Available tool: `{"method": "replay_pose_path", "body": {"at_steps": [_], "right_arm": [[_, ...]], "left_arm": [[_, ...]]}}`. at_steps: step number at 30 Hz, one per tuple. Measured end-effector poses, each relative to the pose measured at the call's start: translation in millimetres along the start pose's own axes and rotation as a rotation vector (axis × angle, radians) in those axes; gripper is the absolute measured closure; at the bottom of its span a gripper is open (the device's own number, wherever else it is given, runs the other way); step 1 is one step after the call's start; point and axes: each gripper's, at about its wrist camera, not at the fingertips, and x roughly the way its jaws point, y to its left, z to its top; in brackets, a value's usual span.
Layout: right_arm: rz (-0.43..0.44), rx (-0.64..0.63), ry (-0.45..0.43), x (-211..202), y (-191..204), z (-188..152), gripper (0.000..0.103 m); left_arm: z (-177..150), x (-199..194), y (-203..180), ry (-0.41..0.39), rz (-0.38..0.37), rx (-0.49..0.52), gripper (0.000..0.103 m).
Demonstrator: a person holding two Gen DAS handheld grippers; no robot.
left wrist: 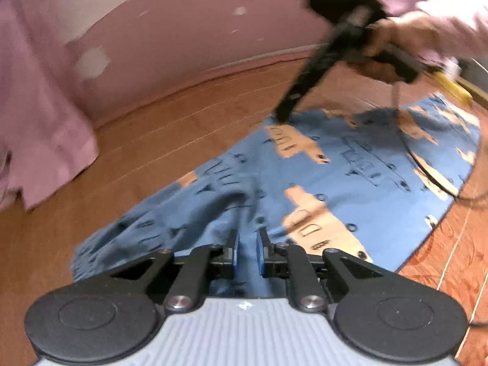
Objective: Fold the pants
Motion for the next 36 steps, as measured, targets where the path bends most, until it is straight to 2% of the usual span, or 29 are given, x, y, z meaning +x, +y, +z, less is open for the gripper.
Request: {"method": "replay_pose_path", "body": {"at_steps": [2, 4, 6, 8, 10, 11, 13, 15, 16, 17, 19, 20, 23, 24, 26, 29, 31, 33, 34, 36], "right_arm": [[-0.022, -0.029, -0.051, -21.7, 5.7, -8.1, 0.063], [0.018, -0.037, -0.073, -41.6, 12.1, -23.9, 0.064], [0.102, 0.019, -0.071, -56.7, 12.7, -49.8, 0.065], [0.116, 0.101, -0.056, -63.7, 9.3, -78.9, 0.065], [0.053, 0.166, -0.054, -72.8, -0.3, -115.5, 0.064], [0.017, 0.205, -0.062, -79.2, -6.9, -133.4, 0.067], [-0.034, 0.286, -0.140, -104.3, -17.6, -168.0, 0.068], [-0.098, 0.370, -0.218, -130.3, -23.1, -197.0, 0.066], [-0.140, 0.408, -0.249, -141.8, -23.8, -211.8, 0.064], [-0.213, 0.436, -0.264, -150.7, -21.7, -224.5, 0.055], [-0.335, 0.475, -0.314, -169.0, -15.4, -253.2, 0.050], [-0.399, 0.507, -0.333, -175.5, -11.6, -265.8, 0.043], [-0.576, 0.554, -0.382, -187.4, 7.7, -301.5, 0.042], [-0.628, 0.569, -0.397, -189.0, 14.1, -311.4, 0.046], [-0.627, 0.614, -0.454, -193.6, 25.5, -330.9, 0.047], [-0.631, 0.643, -0.543, -202.5, 46.3, -347.5, 0.031], [-0.652, 0.646, -0.609, -208.4, 63.0, -356.6, 0.025], [-0.688, 0.636, -0.642, -214.1, 72.5, -363.0, 0.018], [-0.734, 0.624, -0.643, -215.5, 75.6, -364.2, 0.016], [-0.837, 0.610, -0.629, -216.0, 80.2, -362.0, 0.007]], "left_arm": [[4.4, -4.7, 5.7, -0.024, 0.017, -0.042, 0.088], [5.8, -1.6, 10.3, -0.019, 0.049, -0.072, 0.088], [4.9, 8.1, 19.6, 0.029, 0.078, -0.131, 0.087], [2.1, 8.5, 29.8, 0.034, 0.067, -0.190, 0.085], [2.1, 8.0, 33.8, 0.046, 0.068, -0.213, 0.084], [1.4, 7.2, 34.6, 0.051, 0.075, -0.204, 0.082], [1.5, 7.1, 30.7, 0.062, 0.101, -0.160, 0.077], [0.7, 3.9, 28.9, 0.076, 0.144, -0.140, 0.061], [-1.8, 1.0, 30.2, 0.080, 0.158, -0.144, 0.059], [-4.8, -1.5, 32.6, 0.083, 0.165, -0.154, 0.055], [-10.6, -7.3, 37.2, 0.090, 0.173, -0.183, 0.055], [-14.2, -10.9, 38.1, 0.095, 0.184, -0.191, 0.055], [-20.0, -20.2, 35.0, 0.111, 0.219, -0.169, 0.055], [-21.7, -23.6, 34.6, 0.123, 0.229, -0.171, 0.055], [-25.4, -30.9, 34.6, 0.147, 0.247, -0.191, 0.055], [-19.7, -45.3, 23.7, 0.165, 0.270, -0.199, 0.060], [-5.6, -58.7, 7.3, 0.109, 0.244, -0.175, 0.057], [19.1, -65.9, -18.8, 0.047, 0.194, -0.137, 0.046], [31.6, -65.5, -30.6, 0.023, 0.159, -0.121, 0.043], [65.0, -57.0, -62.7, -0.020, 0.049, -0.085, 0.032]]}}
